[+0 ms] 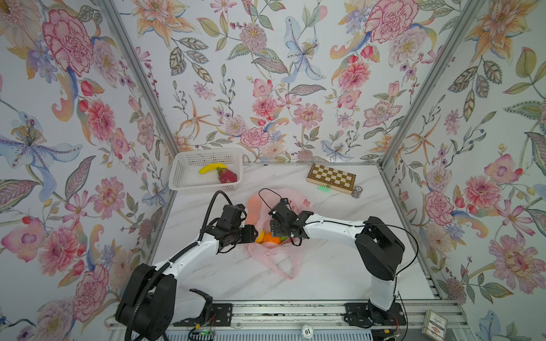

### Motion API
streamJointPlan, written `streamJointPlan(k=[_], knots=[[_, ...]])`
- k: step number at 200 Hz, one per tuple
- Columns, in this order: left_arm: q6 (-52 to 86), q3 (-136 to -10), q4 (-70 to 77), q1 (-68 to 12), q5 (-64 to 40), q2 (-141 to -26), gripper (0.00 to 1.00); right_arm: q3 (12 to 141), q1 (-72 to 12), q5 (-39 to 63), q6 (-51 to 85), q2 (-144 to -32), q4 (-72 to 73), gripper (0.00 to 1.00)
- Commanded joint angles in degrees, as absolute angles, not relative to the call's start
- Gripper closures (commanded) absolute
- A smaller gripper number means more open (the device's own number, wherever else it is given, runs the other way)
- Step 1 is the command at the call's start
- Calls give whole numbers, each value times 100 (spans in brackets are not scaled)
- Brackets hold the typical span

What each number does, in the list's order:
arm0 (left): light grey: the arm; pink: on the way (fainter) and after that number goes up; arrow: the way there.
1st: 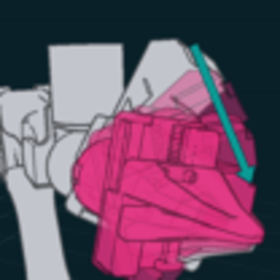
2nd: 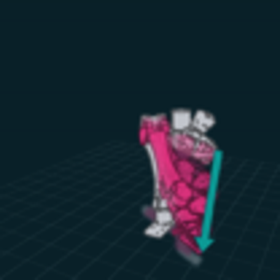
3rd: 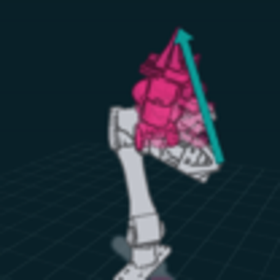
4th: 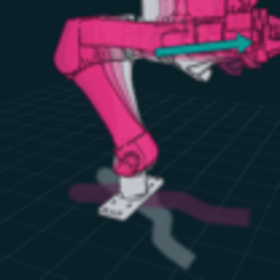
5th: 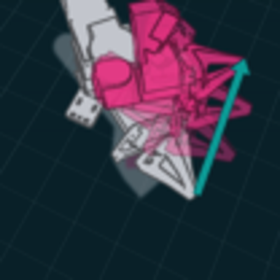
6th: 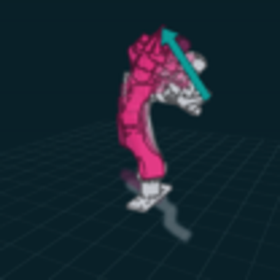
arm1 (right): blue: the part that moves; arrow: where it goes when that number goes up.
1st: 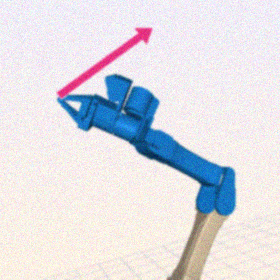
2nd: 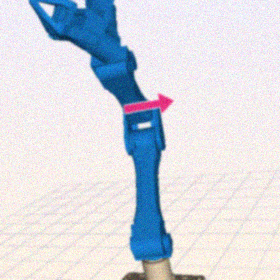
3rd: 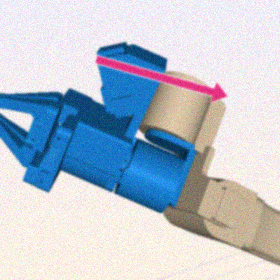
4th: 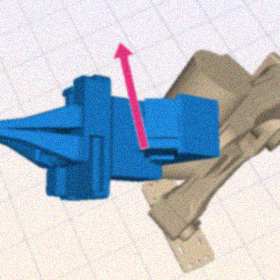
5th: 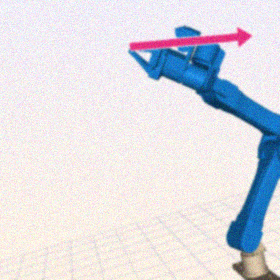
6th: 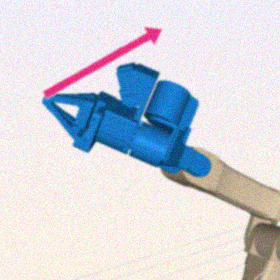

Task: Untie the knot of the plastic bag and take out the fruit
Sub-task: Pick up the fruit from the plastic bag.

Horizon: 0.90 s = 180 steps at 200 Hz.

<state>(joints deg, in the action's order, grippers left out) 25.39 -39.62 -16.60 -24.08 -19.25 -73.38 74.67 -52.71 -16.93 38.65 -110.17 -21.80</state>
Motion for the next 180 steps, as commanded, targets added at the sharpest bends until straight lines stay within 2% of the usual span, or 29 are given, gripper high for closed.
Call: streamJointPlan(k=[1,17,46,71,114,180], knots=[[2557,-3867,-1620,-2465,-1918,-7341,48,7398,-5188,-1598,3945,-11187,-2321,14],[2558,-3876,-1617,-2464,-1916,-7348,48,7368,-5168,-1464,3950,-11223,-2280,21],[2541,-3922,-1635,-2465,-1890,-7306,47,7305,-5123,-1209,3993,-11201,-2175,42],[2531,-3947,-1669,-2465,-1821,-7202,43,7230,-5091,-1118,4016,-11005,-2028,55],[2392,-4034,-1691,-2463,-1697,-6962,34,7005,-4973,-716,4151,-10483,-1541,62],[1883,-4112,-1468,-2470,-1718,-6329,33,6406,-4651,377,4840,-9848,-391,64]])
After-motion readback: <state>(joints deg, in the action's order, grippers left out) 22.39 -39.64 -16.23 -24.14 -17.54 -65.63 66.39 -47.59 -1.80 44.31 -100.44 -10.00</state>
